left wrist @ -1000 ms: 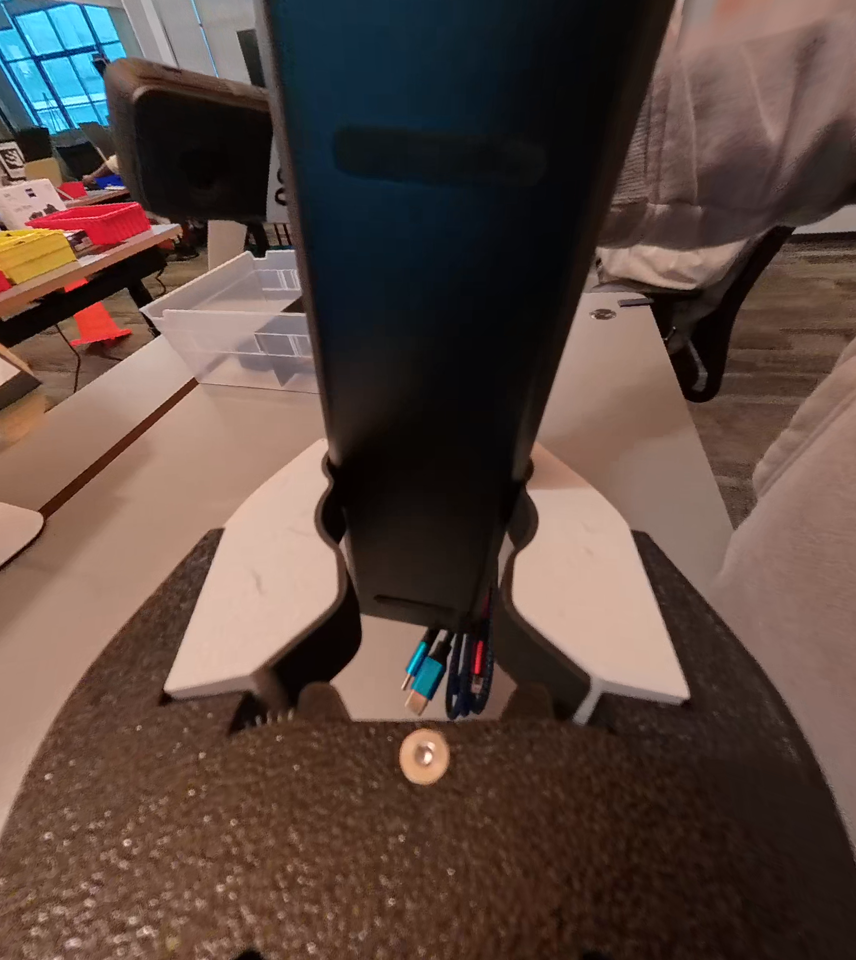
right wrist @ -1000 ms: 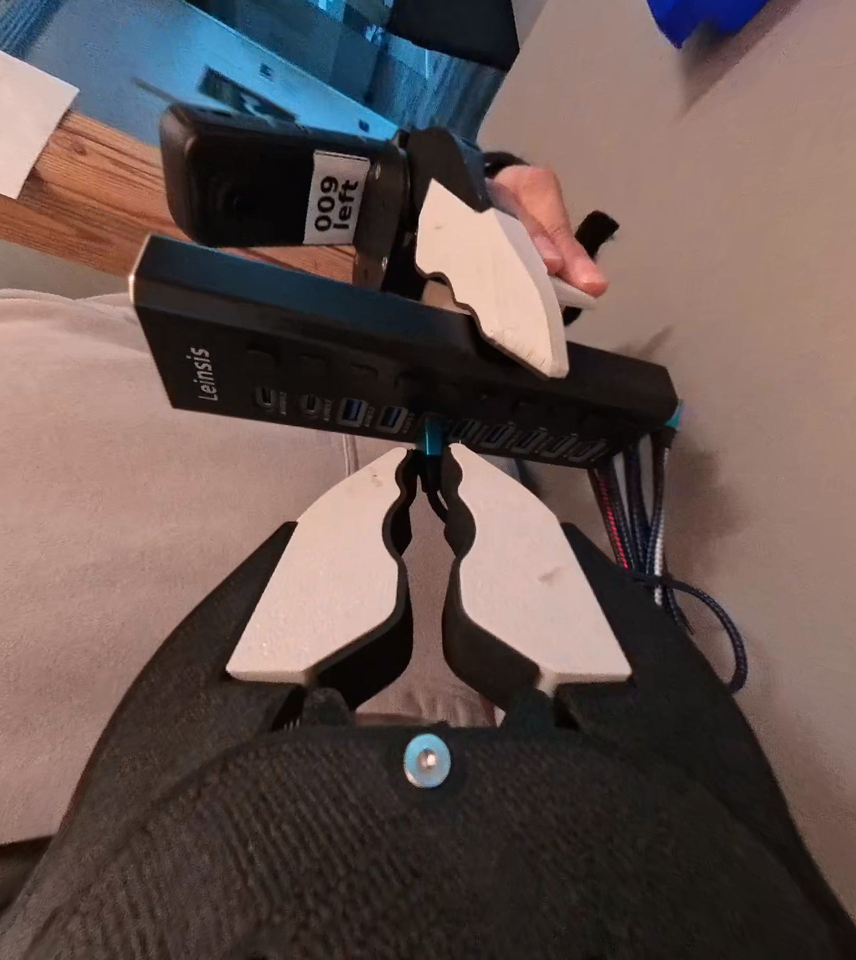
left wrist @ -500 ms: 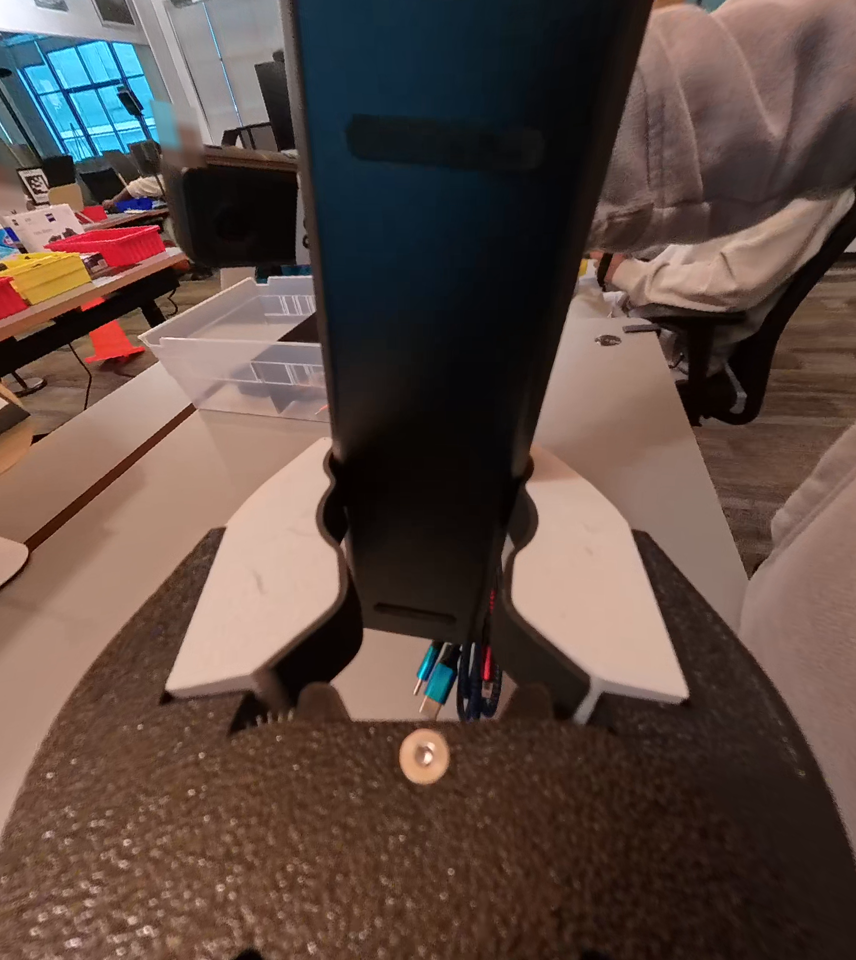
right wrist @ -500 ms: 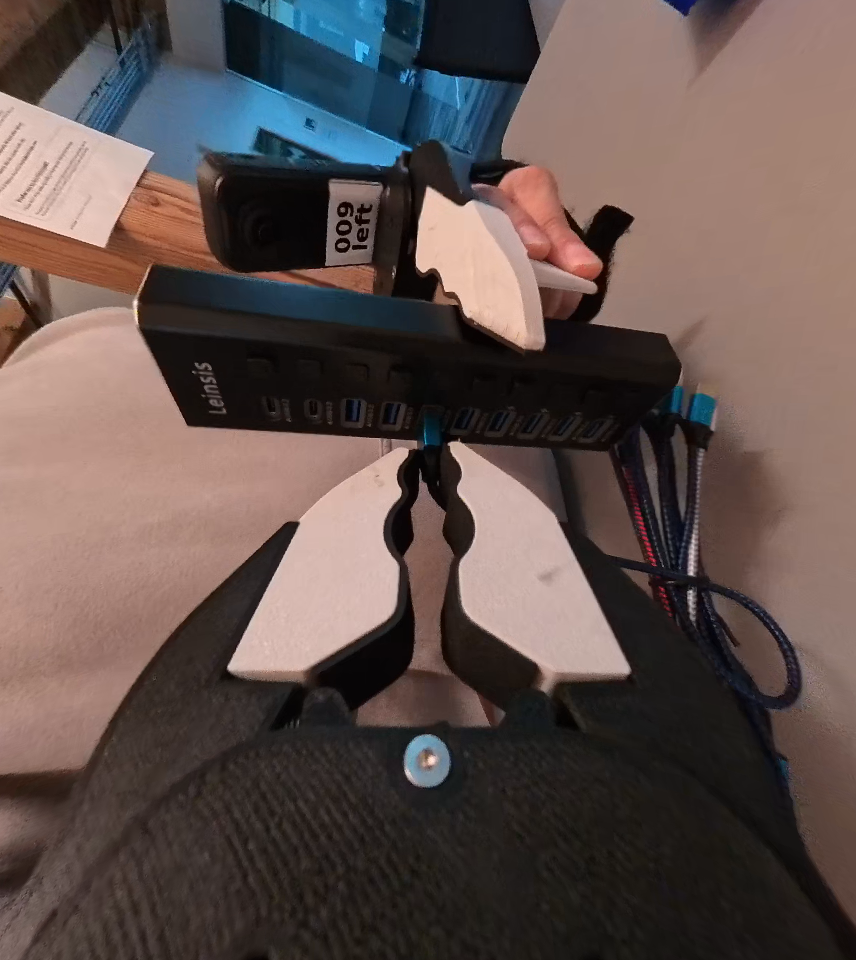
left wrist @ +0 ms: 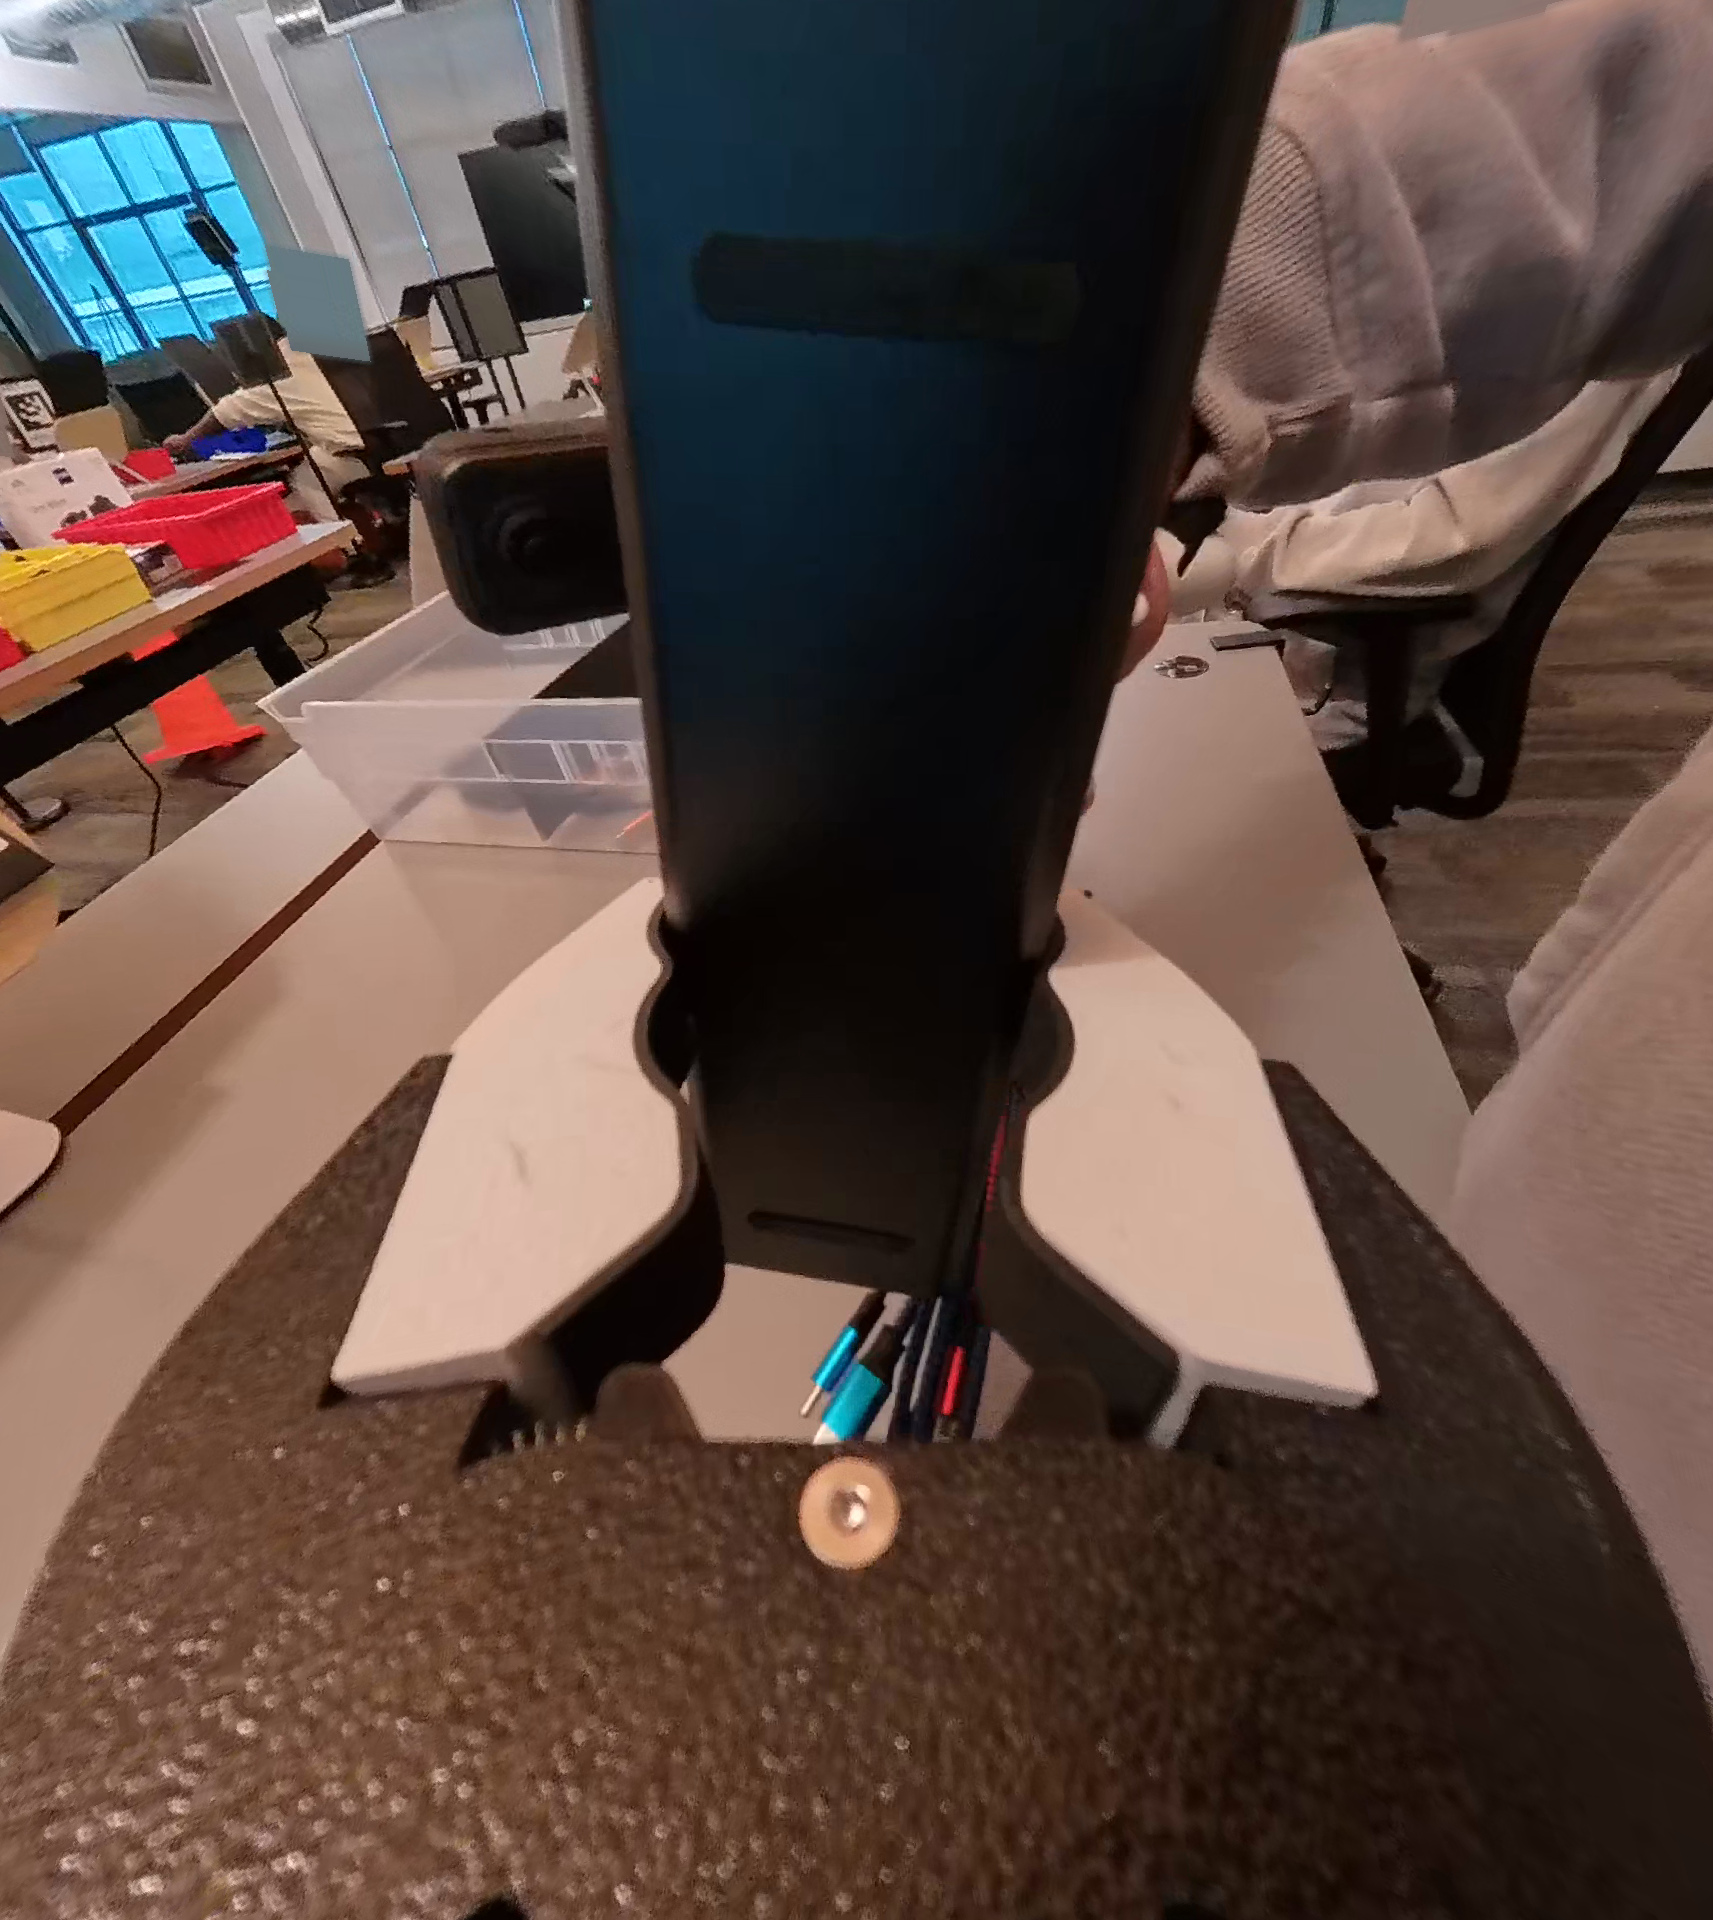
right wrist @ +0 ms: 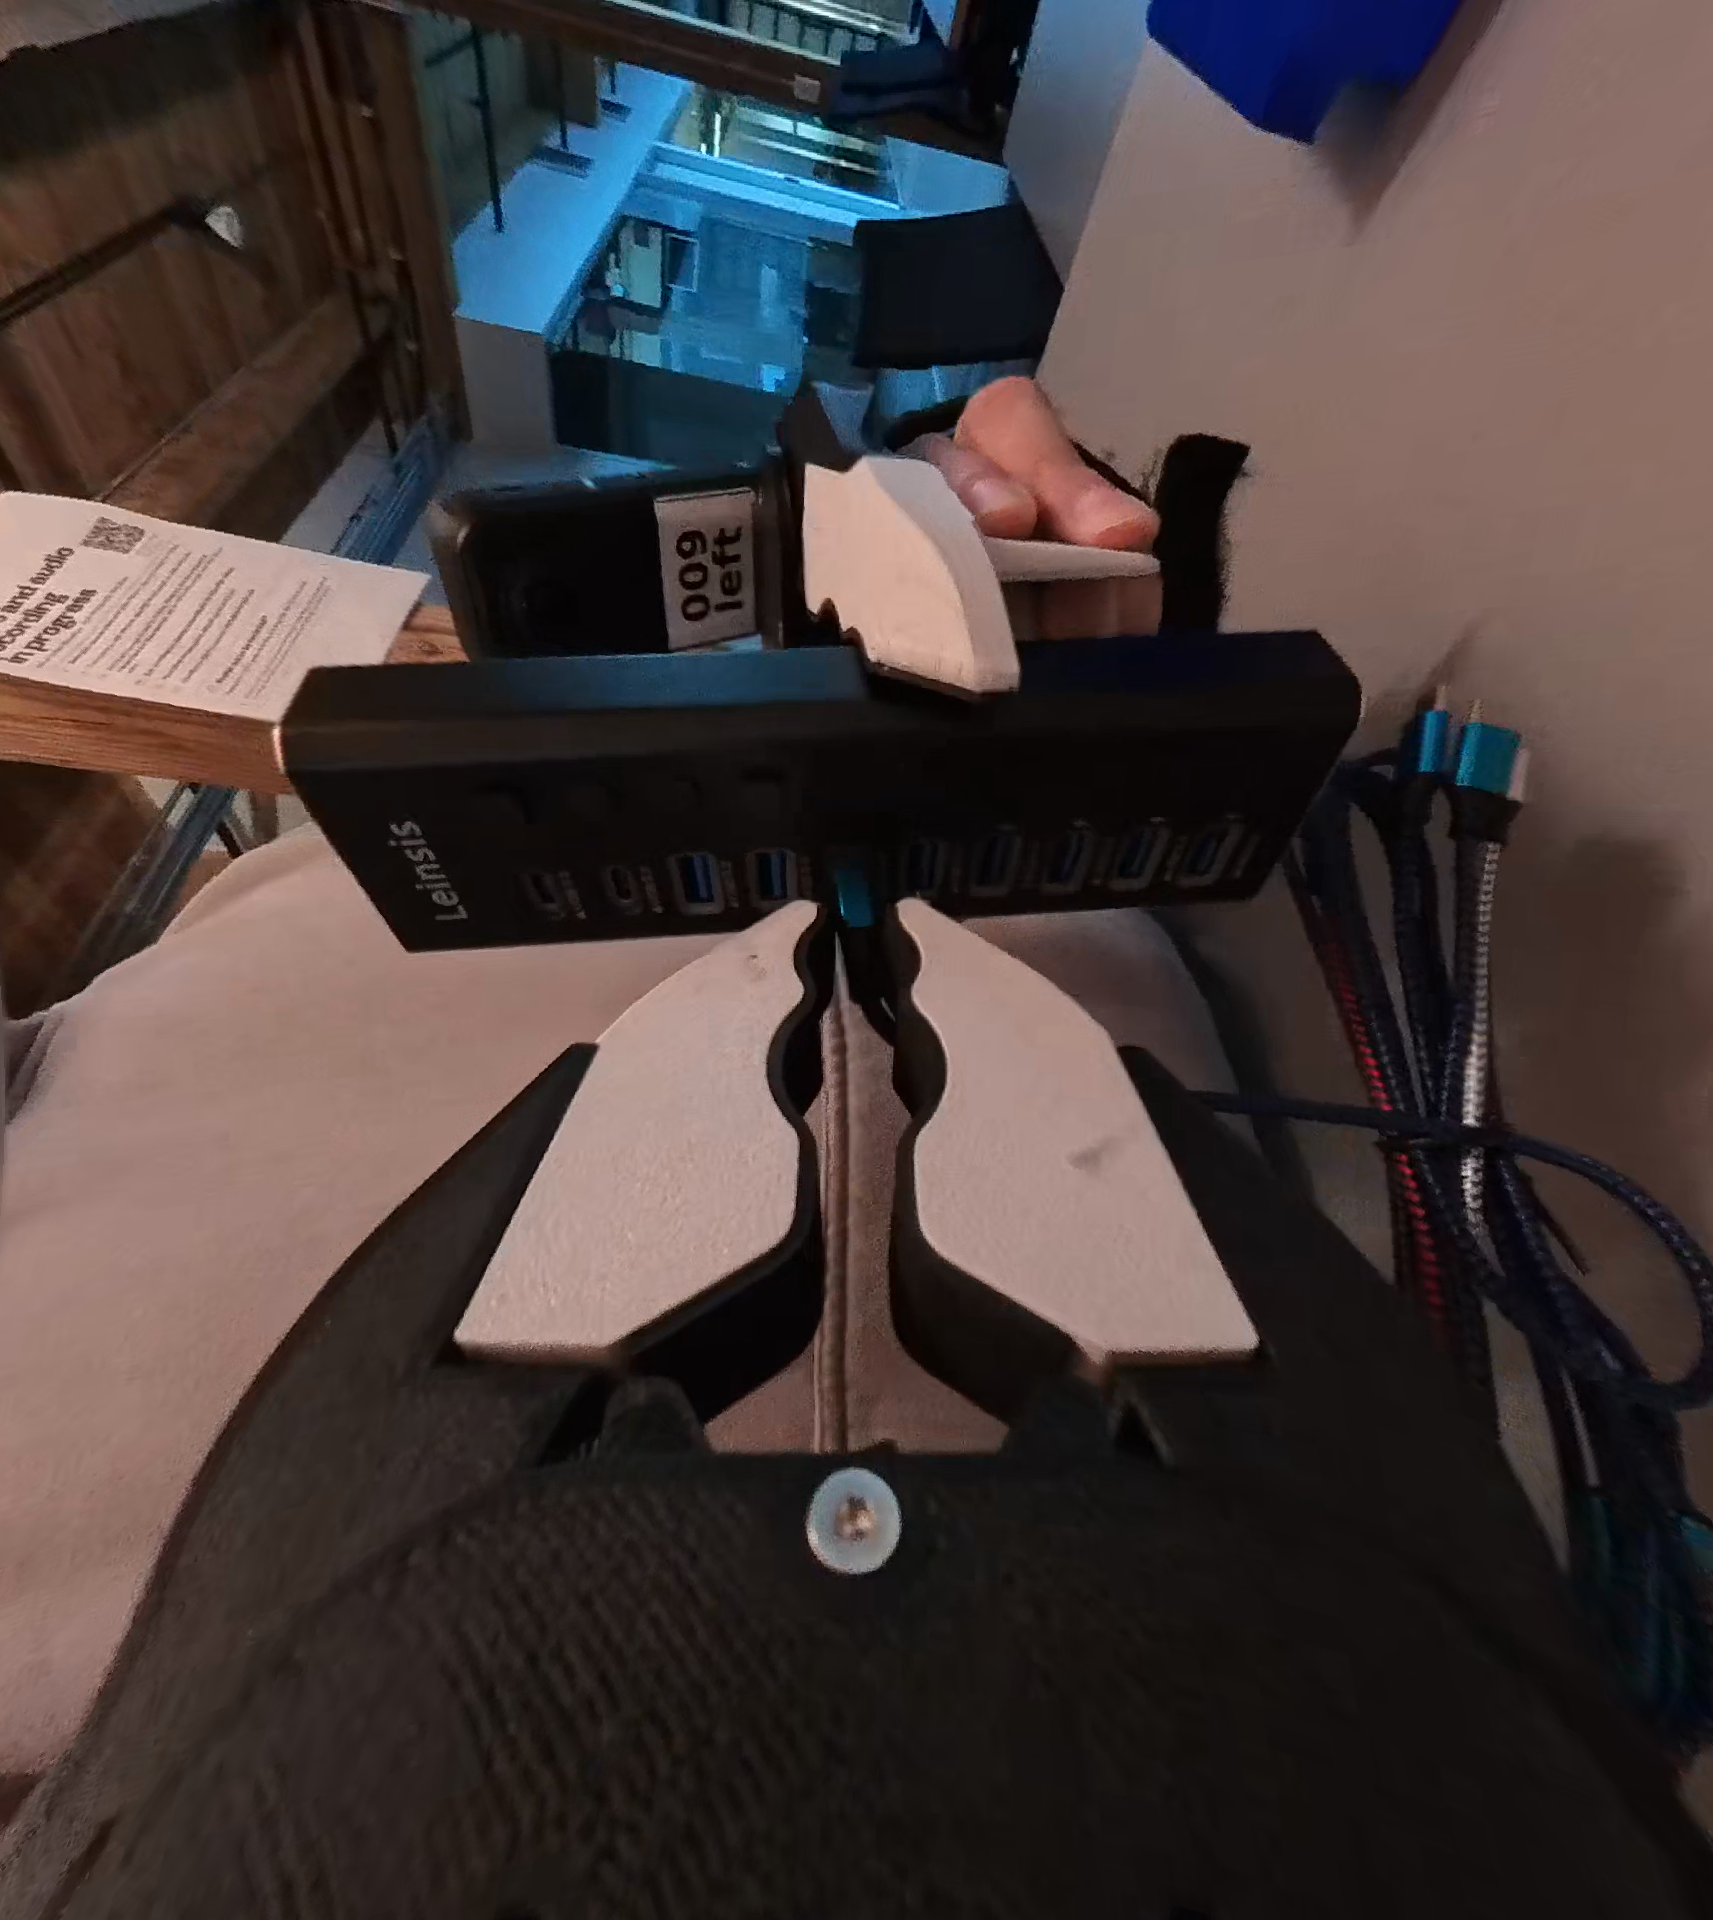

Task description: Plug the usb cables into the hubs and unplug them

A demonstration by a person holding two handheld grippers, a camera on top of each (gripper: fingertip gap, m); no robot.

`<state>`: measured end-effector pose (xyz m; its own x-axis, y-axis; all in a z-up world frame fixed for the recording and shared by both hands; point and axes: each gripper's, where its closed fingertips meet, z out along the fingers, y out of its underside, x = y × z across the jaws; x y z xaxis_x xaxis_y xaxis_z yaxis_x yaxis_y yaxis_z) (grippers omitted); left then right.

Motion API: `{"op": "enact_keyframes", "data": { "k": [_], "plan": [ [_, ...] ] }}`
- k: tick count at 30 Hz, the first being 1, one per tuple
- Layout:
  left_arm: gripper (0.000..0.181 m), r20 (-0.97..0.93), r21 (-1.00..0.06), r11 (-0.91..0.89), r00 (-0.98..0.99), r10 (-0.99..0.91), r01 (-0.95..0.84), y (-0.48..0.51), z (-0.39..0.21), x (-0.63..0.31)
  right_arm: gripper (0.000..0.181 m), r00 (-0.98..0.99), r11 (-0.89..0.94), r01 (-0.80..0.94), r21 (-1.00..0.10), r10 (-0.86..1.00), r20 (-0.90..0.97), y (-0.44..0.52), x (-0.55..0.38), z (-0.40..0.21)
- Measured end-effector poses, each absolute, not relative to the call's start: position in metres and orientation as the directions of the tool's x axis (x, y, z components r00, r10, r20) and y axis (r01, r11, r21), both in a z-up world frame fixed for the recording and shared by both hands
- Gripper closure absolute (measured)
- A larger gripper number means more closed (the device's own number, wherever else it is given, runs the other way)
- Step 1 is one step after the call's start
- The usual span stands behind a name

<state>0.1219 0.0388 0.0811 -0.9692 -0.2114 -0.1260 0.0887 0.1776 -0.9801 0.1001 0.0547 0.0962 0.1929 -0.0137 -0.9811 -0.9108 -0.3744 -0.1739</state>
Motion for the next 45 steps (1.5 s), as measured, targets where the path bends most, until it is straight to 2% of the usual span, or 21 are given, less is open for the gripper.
{"op": "enact_keyframes", "data": {
  "k": [7,14,19,27,32,36,39,45],
  "plan": [
    [0.120,-0.089,-0.989,0.138,-0.968,-0.234,0.057,0.045,0.079,0.124,0.173,0.290,-0.448,-0.858,-0.250,-0.021,-0.957,0.060,0.100,0.095],
    [0.120,-0.063,-0.986,0.167,-0.972,-0.227,0.024,0.038,0.062,0.116,0.171,0.285,-0.537,-0.820,-0.196,-0.087,-0.955,0.051,0.092,0.078],
    [0.120,-0.028,-0.993,0.120,-0.972,-0.232,0.001,0.036,0.073,0.119,0.171,0.319,-0.550,-0.804,-0.225,-0.080,-0.944,0.047,0.095,0.086],
    [0.120,-0.040,-0.998,0.063,-0.983,-0.179,0.029,0.036,0.086,0.112,0.174,0.219,-0.476,-0.859,-0.189,-0.008,-0.976,0.051,0.091,0.101],
    [0.120,-0.020,-0.997,0.077,-0.983,-0.183,0.006,0.038,0.089,0.111,0.174,0.284,-0.454,-0.853,-0.258,0.012,-0.959,0.054,0.090,0.104],
    [0.120,0.020,-0.996,0.083,-0.980,-0.196,-0.037,0.039,0.092,0.110,0.174,0.246,-0.415,-0.878,-0.240,0.040,-0.969,0.056,0.091,0.110],
    [0.112,0.035,-0.992,0.114,-0.979,-0.200,-0.059,0.033,0.089,0.110,0.174,0.269,-0.429,-0.869,-0.246,0.009,-0.963,0.058,0.089,0.101],
    [0.114,0.044,-0.991,0.116,-0.973,-0.224,-0.072,0.036,0.086,0.116,0.175,0.270,-0.373,-0.892,-0.255,0.011,-0.963,0.063,0.096,0.099]
  ]
}}
